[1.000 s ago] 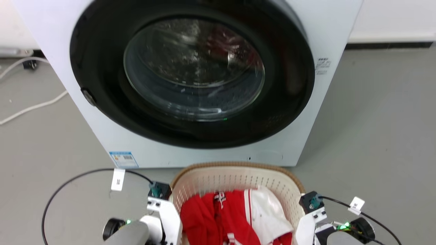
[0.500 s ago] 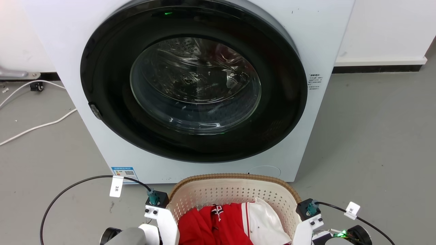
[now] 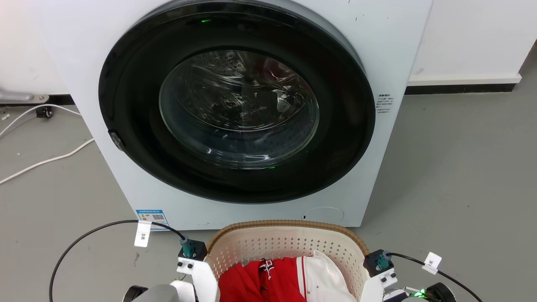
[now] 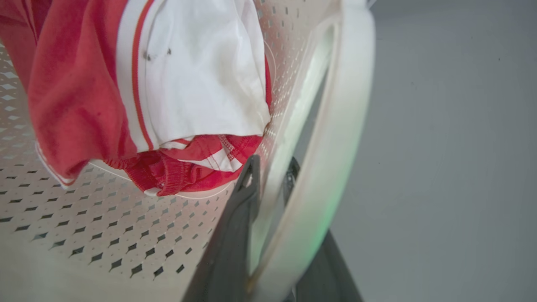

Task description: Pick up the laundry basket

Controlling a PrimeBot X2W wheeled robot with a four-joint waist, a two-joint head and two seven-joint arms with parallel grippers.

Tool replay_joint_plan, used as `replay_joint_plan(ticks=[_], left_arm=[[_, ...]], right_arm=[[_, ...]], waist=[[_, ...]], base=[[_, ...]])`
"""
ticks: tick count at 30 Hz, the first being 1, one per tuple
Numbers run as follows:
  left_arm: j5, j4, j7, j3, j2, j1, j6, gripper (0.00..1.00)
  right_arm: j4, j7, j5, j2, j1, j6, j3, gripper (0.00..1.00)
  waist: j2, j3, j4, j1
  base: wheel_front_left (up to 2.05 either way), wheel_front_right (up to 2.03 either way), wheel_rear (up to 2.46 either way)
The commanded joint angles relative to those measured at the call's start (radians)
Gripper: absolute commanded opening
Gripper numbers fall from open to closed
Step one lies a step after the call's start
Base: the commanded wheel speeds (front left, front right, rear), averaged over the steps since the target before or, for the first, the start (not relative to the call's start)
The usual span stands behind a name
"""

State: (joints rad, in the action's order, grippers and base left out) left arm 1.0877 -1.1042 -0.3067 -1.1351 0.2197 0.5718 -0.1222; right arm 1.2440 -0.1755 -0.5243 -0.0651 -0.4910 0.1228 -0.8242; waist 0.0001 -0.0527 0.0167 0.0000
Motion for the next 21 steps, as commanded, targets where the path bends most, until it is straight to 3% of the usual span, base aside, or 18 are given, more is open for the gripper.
replay_joint_plan(ticks=[1,21], left_arm=[[0.009,0.020,0.006,-0.007,-0.024,0.010,-0.014,0.00],[0.074,0.012,0.020,-0.068,-0.024,0.015,-0.014,0.00]], right_arm=[[-0.007,-0.001,-0.004,0.027,0.001,0.014,-0.024,0.00],[0.013,0.012,-0.075,0.027,-0.015,0.014,-0.089,0.00]], waist=[[-0.0001,0.000,-0.001,0.0000],[-0.0001,0.004,0.000,0.0000]], base=[[0.00,0.00,0.00],[0.00,0.00,0.00]])
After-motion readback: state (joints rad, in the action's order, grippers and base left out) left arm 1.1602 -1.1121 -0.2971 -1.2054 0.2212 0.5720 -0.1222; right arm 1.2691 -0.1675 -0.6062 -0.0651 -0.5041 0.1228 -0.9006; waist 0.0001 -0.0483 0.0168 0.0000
